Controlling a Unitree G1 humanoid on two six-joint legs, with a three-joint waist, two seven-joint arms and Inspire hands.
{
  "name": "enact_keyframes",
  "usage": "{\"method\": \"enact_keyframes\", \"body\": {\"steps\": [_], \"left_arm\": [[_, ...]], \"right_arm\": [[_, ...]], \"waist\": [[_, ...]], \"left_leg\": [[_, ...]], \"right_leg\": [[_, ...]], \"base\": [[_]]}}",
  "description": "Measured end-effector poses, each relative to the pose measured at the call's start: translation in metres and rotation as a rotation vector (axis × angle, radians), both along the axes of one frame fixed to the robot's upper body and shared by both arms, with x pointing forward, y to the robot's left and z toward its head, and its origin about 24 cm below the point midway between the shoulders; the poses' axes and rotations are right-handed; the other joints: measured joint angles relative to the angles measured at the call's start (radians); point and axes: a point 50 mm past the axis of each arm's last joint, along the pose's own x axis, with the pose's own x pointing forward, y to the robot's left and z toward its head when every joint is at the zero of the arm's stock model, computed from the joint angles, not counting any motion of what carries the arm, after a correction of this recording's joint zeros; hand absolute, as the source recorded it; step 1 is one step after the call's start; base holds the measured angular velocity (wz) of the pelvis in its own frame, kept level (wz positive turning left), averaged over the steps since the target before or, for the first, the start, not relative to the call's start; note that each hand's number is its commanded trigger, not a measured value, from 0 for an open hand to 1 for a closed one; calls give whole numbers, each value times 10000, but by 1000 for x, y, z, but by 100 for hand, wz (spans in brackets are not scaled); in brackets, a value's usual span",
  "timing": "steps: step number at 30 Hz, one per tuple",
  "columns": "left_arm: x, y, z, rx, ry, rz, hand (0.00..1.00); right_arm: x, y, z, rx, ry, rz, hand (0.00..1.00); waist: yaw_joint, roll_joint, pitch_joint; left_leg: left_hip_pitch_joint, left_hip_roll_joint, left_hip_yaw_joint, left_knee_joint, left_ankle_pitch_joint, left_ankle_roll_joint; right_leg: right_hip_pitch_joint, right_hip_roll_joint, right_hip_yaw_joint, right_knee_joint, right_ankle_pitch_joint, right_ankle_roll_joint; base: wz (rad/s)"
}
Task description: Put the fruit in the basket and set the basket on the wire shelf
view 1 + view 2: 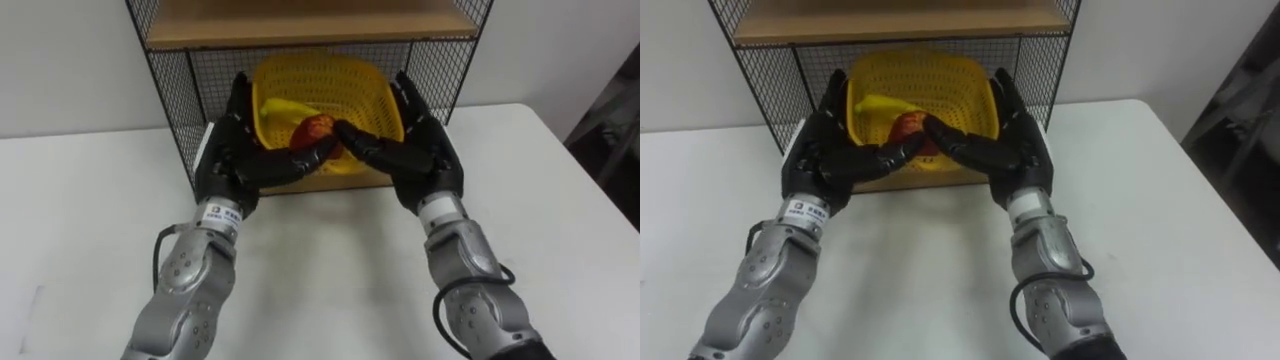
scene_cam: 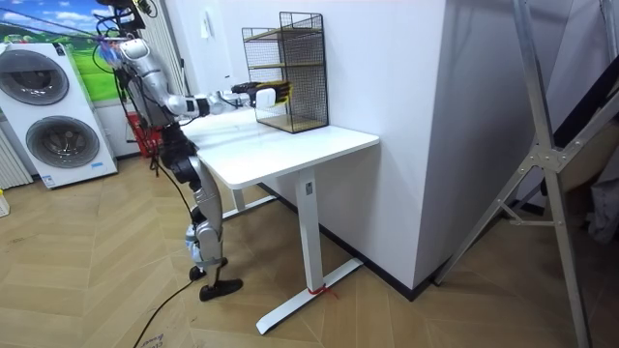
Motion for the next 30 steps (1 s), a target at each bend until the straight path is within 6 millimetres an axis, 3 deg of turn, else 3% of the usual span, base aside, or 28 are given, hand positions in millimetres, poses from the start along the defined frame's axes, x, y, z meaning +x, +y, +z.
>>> {"method": "enact_keyframes", "body": {"steps": [4,8,16,30], "left_arm": [[12,-1,-2,112,462,266,0],[22,-5,-5,308,1045,674,0],[42,-7,-7,617,2041,735,0],[54,2,-22,1247,3747,821,0]], "right_arm": [[15,4,8,-692,32,89,0],[26,9,2,-1001,758,64,0],[44,8,6,-1511,1341,131,0],[56,9,-2,-1906,2522,288,0]], "waist": [[205,-103,4],[210,-152,-20],[169,-172,-41],[197,-138,-88]], "left_leg": [[120,-12,-36,-113,153,-55],[125,-11,-166,-106,161,-65],[-72,-15,-260,-71,174,-72],[-167,-22,-387,4,211,-86]], "right_leg": [[94,-50,-12,-148,66,-36],[102,-79,-242,-146,70,-44],[91,-69,-264,-278,93,-68],[83,-84,-351,-313,112,-78]], "base": [[1],[10],[2],[1]]}}
